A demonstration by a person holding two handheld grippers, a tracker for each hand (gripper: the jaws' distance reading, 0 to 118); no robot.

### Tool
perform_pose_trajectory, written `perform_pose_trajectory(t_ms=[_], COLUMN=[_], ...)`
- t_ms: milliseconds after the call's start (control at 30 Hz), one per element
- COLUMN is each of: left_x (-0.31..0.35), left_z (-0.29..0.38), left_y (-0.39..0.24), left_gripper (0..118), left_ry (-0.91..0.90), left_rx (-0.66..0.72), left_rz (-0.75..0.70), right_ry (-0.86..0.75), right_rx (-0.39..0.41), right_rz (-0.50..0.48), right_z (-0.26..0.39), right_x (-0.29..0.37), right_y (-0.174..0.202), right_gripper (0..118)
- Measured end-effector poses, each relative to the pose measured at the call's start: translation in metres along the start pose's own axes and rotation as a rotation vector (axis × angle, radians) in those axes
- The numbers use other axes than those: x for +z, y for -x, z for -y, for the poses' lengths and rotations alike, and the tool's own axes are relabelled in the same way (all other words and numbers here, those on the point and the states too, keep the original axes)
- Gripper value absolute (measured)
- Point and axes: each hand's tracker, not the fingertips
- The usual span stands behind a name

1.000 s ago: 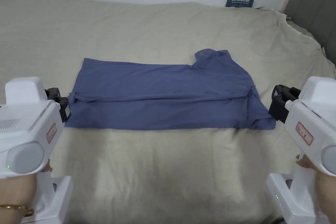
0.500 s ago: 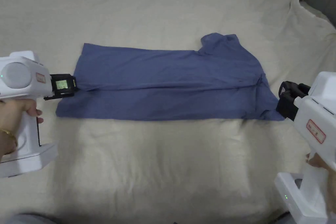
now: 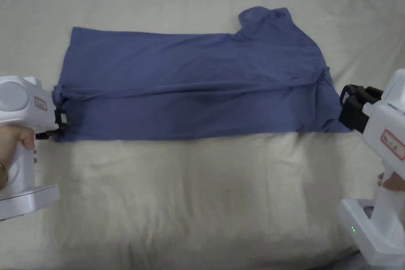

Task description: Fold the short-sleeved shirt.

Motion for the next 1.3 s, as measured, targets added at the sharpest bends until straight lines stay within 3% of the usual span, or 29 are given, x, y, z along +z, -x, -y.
perform_pose_trajectory(t_ms=[133,233,267,300,367,400,433,600,767,833,900,933,967,1033,1300], left_x=[0.007,0.014,0.019,0.024,0.034,0.038,0.043,0.056,0.059,0.06,0.061,0.062,0.062,0.061,0.096], left_z=[0.004,0.0,-0.001,-0.002,-0.005,-0.006,-0.007,-0.009,-0.006,-0.006,-0.005,-0.004,-0.004,-0.005,-0.003], left_y=[-0.015,-0.006,-0.002,0.001,0.008,0.01,0.012,0.014,0.009,0.008,0.006,0.005,0.004,0.004,0.016], left_gripper=[1,1,1,1,1,1,1,1,1,1,1,1,1,1,1], left_ry=[0.0,-0.015,-0.032,-0.053,-0.071,-0.079,-0.092,-0.099,-0.092,-0.093,-0.088,-0.084,-0.082,-0.081,-0.099], left_rx=[-0.091,-0.028,0.011,0.039,0.061,0.071,0.09,0.107,0.101,0.098,0.092,0.087,0.08,0.072,0.072], left_rz=[-0.036,-0.014,-0.006,0.004,0.033,0.045,0.058,0.087,0.072,0.068,0.059,0.055,0.048,0.034,0.076], right_ry=[0.033,0.147,0.181,0.232,0.405,0.445,0.461,0.589,0.681,0.699,0.685,0.679,0.677,0.682,0.602], right_rx=[-0.012,0.009,0.01,0.008,-0.017,-0.034,-0.045,0.028,-0.031,-0.071,-0.123,-0.141,-0.168,-0.248,-0.209], right_rz=[-0.023,-0.011,-0.019,-0.017,-0.039,-0.046,-0.046,0.059,0.094,0.081,0.091,0.091,0.081,0.065,-0.061], right_z=[-0.006,-0.011,-0.013,-0.014,-0.018,-0.019,-0.019,-0.022,-0.011,-0.004,0.004,0.008,0.011,0.012,-0.025], right_x=[-0.016,-0.036,-0.046,-0.056,-0.079,-0.089,-0.099,-0.14,-0.161,-0.167,-0.168,-0.168,-0.167,-0.164,-0.106], right_y=[0.002,-0.004,-0.009,-0.014,-0.024,-0.029,-0.035,-0.054,-0.065,-0.069,-0.072,-0.075,-0.078,-0.082,-0.109], right_gripper=[0,3,17,40,100,108,109,109,104,94,63,39,6,6,6])
